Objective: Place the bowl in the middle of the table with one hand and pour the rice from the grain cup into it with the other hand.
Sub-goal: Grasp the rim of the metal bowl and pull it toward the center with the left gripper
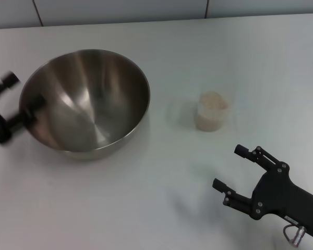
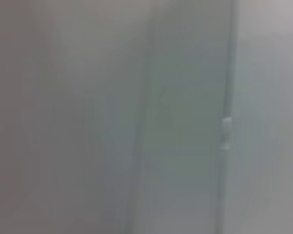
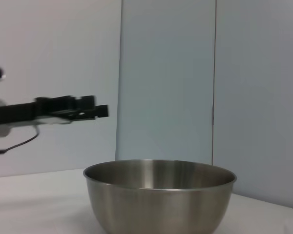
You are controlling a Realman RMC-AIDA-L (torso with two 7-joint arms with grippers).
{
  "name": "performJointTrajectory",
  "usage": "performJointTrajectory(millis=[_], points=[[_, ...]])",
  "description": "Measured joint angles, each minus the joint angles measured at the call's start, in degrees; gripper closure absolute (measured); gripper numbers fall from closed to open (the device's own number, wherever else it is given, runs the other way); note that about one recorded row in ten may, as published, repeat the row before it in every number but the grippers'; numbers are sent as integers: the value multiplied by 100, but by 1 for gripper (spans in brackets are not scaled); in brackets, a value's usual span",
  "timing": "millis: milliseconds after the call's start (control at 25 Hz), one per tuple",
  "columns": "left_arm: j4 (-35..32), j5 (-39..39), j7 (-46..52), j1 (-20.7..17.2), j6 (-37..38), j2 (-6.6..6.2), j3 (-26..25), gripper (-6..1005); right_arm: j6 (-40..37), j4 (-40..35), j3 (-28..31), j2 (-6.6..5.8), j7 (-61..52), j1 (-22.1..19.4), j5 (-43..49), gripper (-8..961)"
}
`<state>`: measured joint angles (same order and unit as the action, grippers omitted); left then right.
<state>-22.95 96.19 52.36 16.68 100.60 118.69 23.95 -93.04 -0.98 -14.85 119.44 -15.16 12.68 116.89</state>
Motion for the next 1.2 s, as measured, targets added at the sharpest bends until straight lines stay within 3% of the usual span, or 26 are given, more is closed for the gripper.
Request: performJointTrajectory(millis=[80, 160, 240, 320, 400, 480, 800, 1200], points=[[-729, 11, 897, 163, -499, 15, -73, 145, 13, 13, 0, 0, 10, 7, 0, 119], [-918, 28, 1095, 199, -654, 15, -13, 145, 17, 24, 8, -2, 18, 7, 0, 119], [-2005, 125, 2300, 305, -1603, 15, 799, 146, 17, 27, 22, -6, 20, 7, -5, 119], [-2295, 160, 2579, 292, -1838, 13, 1090, 146, 17, 28, 27, -7, 22, 7, -19, 119], [-3414, 588, 3610, 180, -2720, 0, 2157, 147, 14, 28, 32, -5, 23, 7, -27, 119], [-3786, 925, 4072, 169, -3003, -7, 2467, 147, 5, 28, 34, -3, 24, 7, -32, 118], [-4264, 2574, 5439, 546, -3316, 7, 2997, 148, -36, 28, 44, -9, 28, -16, -44, 119], [-4187, 3387, 5984, 806, -3426, 13, 3237, 150, -47, 28, 36, -9, 32, -13, -35, 118]])
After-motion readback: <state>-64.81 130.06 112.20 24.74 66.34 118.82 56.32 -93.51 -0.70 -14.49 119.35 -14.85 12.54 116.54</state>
